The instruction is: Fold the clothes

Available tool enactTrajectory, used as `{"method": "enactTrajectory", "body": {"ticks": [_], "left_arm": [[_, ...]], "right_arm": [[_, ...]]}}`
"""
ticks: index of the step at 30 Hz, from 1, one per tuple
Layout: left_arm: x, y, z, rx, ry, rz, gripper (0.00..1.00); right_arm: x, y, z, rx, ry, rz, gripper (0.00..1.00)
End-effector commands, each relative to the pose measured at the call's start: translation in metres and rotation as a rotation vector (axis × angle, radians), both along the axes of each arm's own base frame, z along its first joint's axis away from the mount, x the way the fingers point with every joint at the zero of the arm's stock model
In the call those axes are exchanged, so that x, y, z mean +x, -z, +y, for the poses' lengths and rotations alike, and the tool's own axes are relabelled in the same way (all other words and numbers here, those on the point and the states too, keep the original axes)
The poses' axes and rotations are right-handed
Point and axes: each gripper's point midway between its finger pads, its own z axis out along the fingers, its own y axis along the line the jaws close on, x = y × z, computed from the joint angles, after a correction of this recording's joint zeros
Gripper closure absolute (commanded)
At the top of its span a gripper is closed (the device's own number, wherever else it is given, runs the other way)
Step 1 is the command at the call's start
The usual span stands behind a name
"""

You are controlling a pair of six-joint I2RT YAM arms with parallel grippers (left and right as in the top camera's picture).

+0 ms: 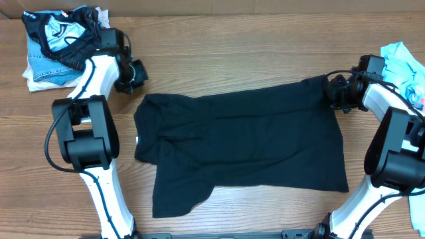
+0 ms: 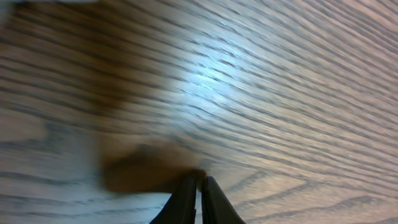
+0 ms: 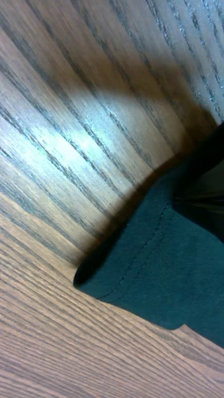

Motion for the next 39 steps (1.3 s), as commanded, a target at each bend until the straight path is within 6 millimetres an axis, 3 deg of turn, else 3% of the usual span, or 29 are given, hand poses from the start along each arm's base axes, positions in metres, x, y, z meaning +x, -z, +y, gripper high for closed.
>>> {"method": "enactTrajectory", "body": {"ticks": [1, 5, 10, 13, 16, 22, 28, 33, 39], "left_arm": [[-0.01, 0.026, 0.005, 0.026, 0.069, 0.075, 0.9], [-0.002, -0.01, 0.003, 0.029, 0.078, 0.061, 0.96], [-0.001, -0.073, -0.011, 0.024, 0.106, 0.045, 0.96], [-0.01, -0.109, -0.03, 0.013, 0.145, 0.037, 0.96], [-0.028, -0.127, -0.051, 0.004, 0.176, 0.067, 0.96], [-0.084, -0.113, -0.092, -0.022, 0.234, 0.29, 0.96], [-0.109, -0.084, -0.125, -0.016, 0.274, 0.382, 0.96], [-0.118, -0.047, -0.127, -0.013, 0.25, 0.422, 0.96], [-0.119, -0.019, -0.108, -0.014, 0.186, 0.426, 0.95]], "right_arm": [[-0.019, 0.04, -0.006, -0.043, 0.038, 0.115, 0.96], [-0.02, 0.04, -0.006, -0.043, 0.037, 0.116, 0.96], [-0.02, 0.04, -0.006, -0.042, 0.038, 0.116, 0.96], [-0.02, 0.04, -0.006, -0.042, 0.037, 0.117, 0.96], [-0.02, 0.04, -0.005, -0.038, 0.036, 0.117, 0.96], [-0.021, 0.041, -0.005, -0.037, 0.036, 0.123, 0.96], [-0.023, 0.041, -0.002, -0.025, 0.032, 0.131, 0.96], [-0.027, 0.042, -0.001, -0.02, 0.031, 0.145, 0.96], [-0.03, 0.043, 0.0, -0.016, 0.031, 0.159, 0.96]]}}
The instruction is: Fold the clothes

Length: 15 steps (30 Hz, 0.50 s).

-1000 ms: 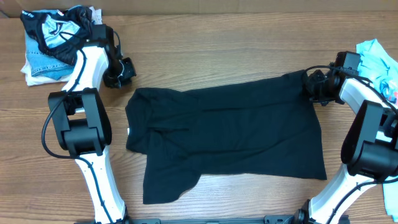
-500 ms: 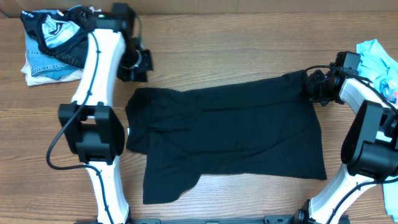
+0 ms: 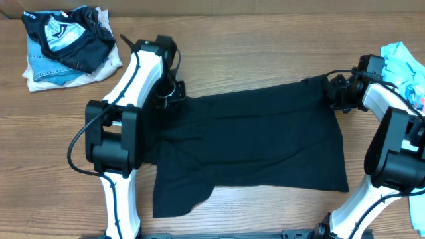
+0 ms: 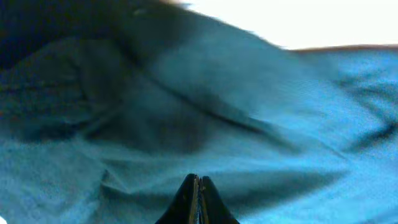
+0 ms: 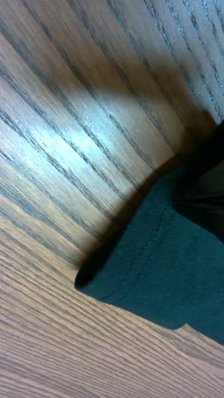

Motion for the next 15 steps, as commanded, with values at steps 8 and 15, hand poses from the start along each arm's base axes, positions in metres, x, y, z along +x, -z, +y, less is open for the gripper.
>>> {"method": "enactTrajectory", "body": {"ticks": [8, 15], "left_arm": [[0.006, 0.031, 0.053, 0.007, -0.151, -0.011, 0.94], [0.022, 0.04, 0.069, 0.0, -0.19, -0.079, 0.92]], "right_arm": [[-0.029, 0.042, 0.0, -0.02, 0.014, 0.15, 0.96], [-0.026, 0.04, 0.007, 0.017, 0.004, 0.136, 0.96]]}}
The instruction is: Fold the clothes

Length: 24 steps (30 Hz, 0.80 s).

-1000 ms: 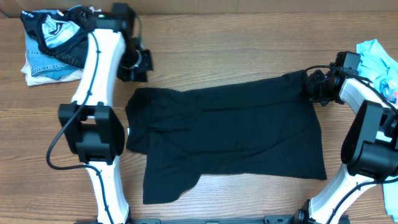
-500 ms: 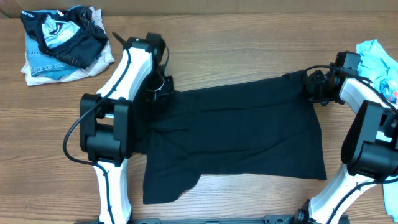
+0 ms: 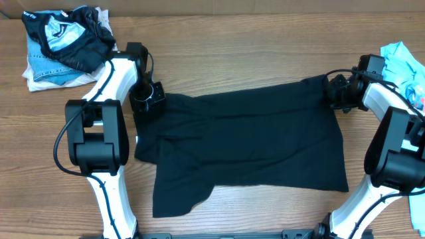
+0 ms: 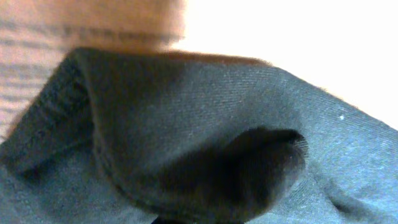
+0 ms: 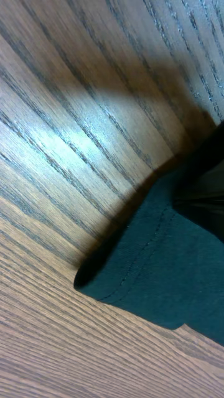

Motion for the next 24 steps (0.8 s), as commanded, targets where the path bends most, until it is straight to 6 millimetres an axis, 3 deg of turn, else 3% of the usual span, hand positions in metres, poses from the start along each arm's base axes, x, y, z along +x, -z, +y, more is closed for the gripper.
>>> {"method": "enactTrajectory", "body": {"ticks": [1, 7, 16, 22, 24], "left_arm": [[0.008, 0.01, 0.014, 0.03, -0.022, -0.038, 0.92], [0.037, 0.019, 0.025, 0.025, -0.051, -0.14, 0.92], [0.067, 0.055, 0.05, 0.017, -0.109, -0.224, 0.91], [0.085, 0.047, 0.081, 0.03, -0.156, -0.298, 0.85], [0.09, 0.039, 0.085, 0.015, -0.134, -0.316, 0.76]], "right_arm": [[-0.026, 0.04, 0.007, 0.009, 0.003, 0.129, 0.96], [-0.015, 0.038, 0.011, -0.002, -0.008, 0.091, 0.96], [0.01, 0.029, 0.01, -0.02, 0.025, -0.006, 0.96], [0.018, 0.026, 0.004, -0.046, 0.037, -0.041, 0.96], [0.022, 0.021, 0.003, -0.05, 0.037, -0.045, 0.96]]}}
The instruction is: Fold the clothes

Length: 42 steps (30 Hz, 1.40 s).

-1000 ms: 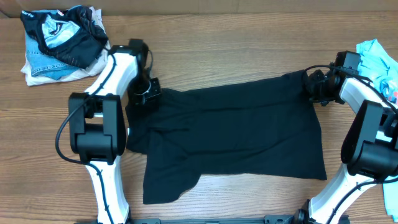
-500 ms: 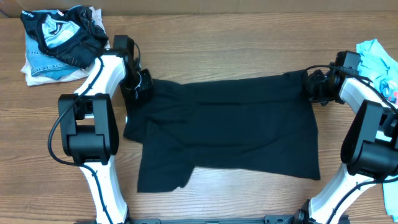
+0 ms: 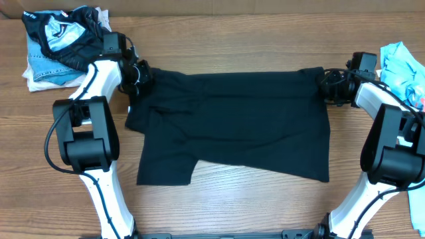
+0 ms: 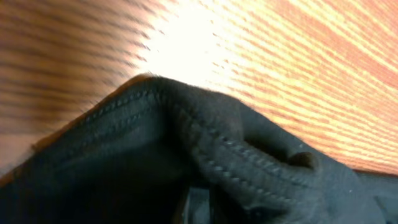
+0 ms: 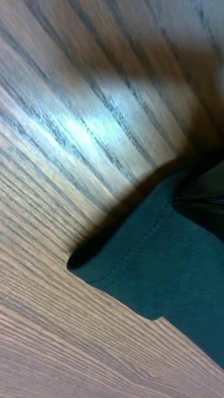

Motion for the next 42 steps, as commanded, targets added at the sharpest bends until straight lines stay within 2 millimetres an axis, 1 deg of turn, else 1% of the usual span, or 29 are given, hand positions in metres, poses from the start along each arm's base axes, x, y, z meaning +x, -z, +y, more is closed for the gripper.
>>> {"method": "enactTrajectory", "body": {"ticks": [1, 2, 3, 4, 5, 6, 7, 8, 9, 10, 12, 14, 15, 18, 19, 20, 23, 25, 27, 29, 31, 33, 37, 38, 40, 42], "left_arm": [[-0.011, 0.038, 0.046, 0.106, -0.034, 0.088, 0.67], [-0.009, 0.031, 0.046, 0.111, -0.02, 0.087, 0.48], [-0.008, 0.026, 0.047, 0.115, -0.009, 0.085, 0.32], [-0.004, 0.017, 0.047, 0.12, 0.007, 0.081, 0.15], [-0.001, 0.008, 0.047, 0.125, 0.021, 0.074, 0.08], [0.002, 0.0, 0.047, 0.128, 0.03, 0.07, 0.06], [0.005, -0.011, 0.046, 0.132, 0.037, 0.062, 0.0], [0.009, -0.02, 0.046, 0.132, 0.038, 0.056, 0.0], [0.012, -0.031, 0.046, 0.133, 0.038, 0.048, 0.0], [0.015, -0.044, 0.046, 0.135, 0.038, 0.039, 0.0], [0.021, -0.069, 0.046, 0.139, 0.041, 0.019, 0.0], [0.024, -0.091, 0.045, 0.143, 0.043, 0.0, 0.0], [0.026, -0.108, 0.045, 0.145, 0.043, -0.017, 0.0], [0.025, -0.134, 0.044, 0.147, 0.042, -0.035, 0.0], [0.023, -0.145, 0.044, 0.149, 0.041, -0.039, 0.0], [0.02, -0.153, 0.044, 0.149, 0.041, -0.039, 0.0], [0.008, -0.181, 0.043, 0.154, 0.047, -0.039, 0.0], [-0.003, -0.202, 0.043, 0.164, 0.042, -0.038, 0.0], [-0.016, -0.221, 0.041, 0.162, 0.039, -0.04, 0.0], [-0.029, -0.239, 0.038, 0.163, 0.041, -0.045, 0.0], [-0.034, -0.258, 0.032, 0.154, 0.05, -0.087, 0.0], [-0.041, -0.281, 0.021, 0.122, 0.056, -0.138, 0.0], [-0.06, -0.323, 0.003, 0.102, 0.073, -0.231, 0.0], [-0.067, -0.337, -0.003, 0.103, 0.085, -0.263, 0.0], [-0.08, -0.355, -0.017, 0.09, 0.113, -0.304, 0.0], [-0.098, -0.371, -0.033, 0.076, 0.153, -0.335, 0.0]], "right_arm": [[-0.008, 0.021, -0.008, -0.036, 0.029, 0.07, 0.96], [-0.005, 0.014, -0.009, -0.039, 0.023, 0.07, 0.92], [-0.002, 0.008, -0.01, -0.046, 0.012, 0.067, 0.82], [0.002, -0.002, -0.012, -0.055, -0.001, 0.062, 0.79], [0.007, -0.014, -0.014, -0.065, -0.015, 0.057, 0.75], [0.011, -0.024, -0.016, -0.069, -0.017, 0.056, 0.68], [0.015, -0.038, -0.019, -0.076, -0.015, 0.059, 0.54], [0.018, -0.051, -0.022, -0.082, -0.013, 0.061, 0.32], [0.021, -0.067, -0.023, -0.089, -0.022, 0.059, 0.26], [0.024, -0.081, -0.025, -0.095, -0.024, 0.058, 0.22], [0.026, -0.115, -0.027, -0.104, -0.018, 0.063, 0.19], [0.024, -0.143, -0.028, -0.111, -0.015, 0.064, 0.18], [0.022, -0.163, -0.028, -0.11, -0.015, 0.062, 0.18], [0.015, -0.194, -0.026, -0.111, -0.015, 0.06, 0.18], [0.011, -0.208, -0.025, -0.111, -0.015, 0.059, 0.18], [0.007, -0.218, -0.024, -0.111, -0.015, 0.058, 0.18], [-0.008, -0.249, -0.02, -0.113, -0.01, 0.046, 0.17], [-0.02, -0.268, -0.016, -0.115, -0.009, 0.035, 0.17], [-0.036, -0.283, -0.012, -0.116, -0.009, 0.034, 0.16], [-0.051, -0.293, -0.008, -0.114, -0.01, 0.039, 0.16], [-0.065, -0.303, -0.005, -0.114, -0.01, 0.04, 0.15], [-0.075, -0.311, -0.002, -0.115, -0.01, 0.038, 0.15], [-0.096, -0.319, 0.004, -0.109, -0.014, 0.061, 0.15], [-0.1, -0.323, 0.005, -0.121, -0.035, 0.047, 0.15], [-0.104, -0.33, 0.01, -0.124, -0.045, 0.03, 0.14], [-0.112, -0.337, 0.017, -0.128, -0.059, 0.011, 0.14]]}}
